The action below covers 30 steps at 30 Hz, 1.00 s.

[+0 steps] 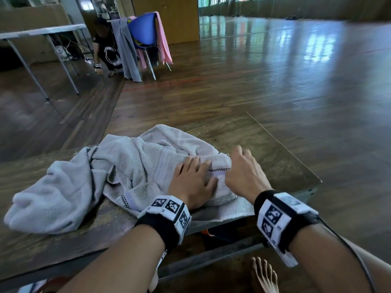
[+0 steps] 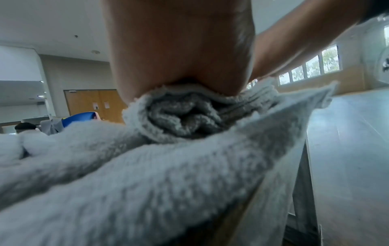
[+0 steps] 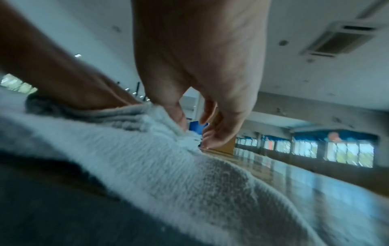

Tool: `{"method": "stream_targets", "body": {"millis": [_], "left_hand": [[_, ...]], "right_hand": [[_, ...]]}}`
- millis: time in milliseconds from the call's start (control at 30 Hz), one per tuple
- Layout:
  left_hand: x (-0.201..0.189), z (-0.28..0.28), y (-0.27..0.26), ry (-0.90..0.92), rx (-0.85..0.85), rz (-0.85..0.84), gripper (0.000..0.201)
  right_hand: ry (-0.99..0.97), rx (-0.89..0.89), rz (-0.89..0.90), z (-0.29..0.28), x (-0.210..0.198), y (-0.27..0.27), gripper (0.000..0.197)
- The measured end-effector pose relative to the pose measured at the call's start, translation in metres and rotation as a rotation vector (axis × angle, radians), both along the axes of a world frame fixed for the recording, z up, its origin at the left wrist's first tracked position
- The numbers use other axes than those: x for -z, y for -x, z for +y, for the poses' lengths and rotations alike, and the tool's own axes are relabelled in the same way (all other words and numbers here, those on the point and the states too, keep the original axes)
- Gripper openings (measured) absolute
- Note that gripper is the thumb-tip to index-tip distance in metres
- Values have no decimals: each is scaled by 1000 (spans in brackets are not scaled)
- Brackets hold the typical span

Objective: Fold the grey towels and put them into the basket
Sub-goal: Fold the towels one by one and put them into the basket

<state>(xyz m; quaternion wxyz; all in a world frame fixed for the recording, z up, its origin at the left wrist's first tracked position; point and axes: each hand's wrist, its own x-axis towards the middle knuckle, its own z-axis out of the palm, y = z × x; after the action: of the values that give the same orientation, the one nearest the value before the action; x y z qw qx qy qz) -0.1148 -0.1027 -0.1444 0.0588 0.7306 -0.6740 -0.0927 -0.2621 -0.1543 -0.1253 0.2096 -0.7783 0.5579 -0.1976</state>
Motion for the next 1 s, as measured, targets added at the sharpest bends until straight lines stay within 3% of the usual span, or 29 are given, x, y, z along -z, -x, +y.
{"method": "stream_targets", "body": {"millis": [100, 200, 300, 400, 567, 833, 1000], "left_hand": [[6, -2, 0, -28, 15, -53, 64], [8, -2, -7, -75, 40, -93, 69], [9, -3, -15, -78, 54, -25, 67], [10, -5, -24, -111, 61, 27, 63], [11, -7, -35, -147, 20, 67, 56], [13, -7, -58, -227, -179, 73, 54], [8, -3, -55, -151, -319, 76, 76]], "right_hand": [[162, -183, -23, 6, 6, -14, 34], [-19, -318, 9, 4, 26, -23, 42], [-167, -322, 85, 1, 42, -23, 71], [-213, -324, 140, -3, 46, -22, 86], [-237, -317, 148, -2, 46, -20, 79], [-281, -323, 190, -4, 46, -16, 77], [-290, -285, 181, -1, 43, -19, 78]]}}
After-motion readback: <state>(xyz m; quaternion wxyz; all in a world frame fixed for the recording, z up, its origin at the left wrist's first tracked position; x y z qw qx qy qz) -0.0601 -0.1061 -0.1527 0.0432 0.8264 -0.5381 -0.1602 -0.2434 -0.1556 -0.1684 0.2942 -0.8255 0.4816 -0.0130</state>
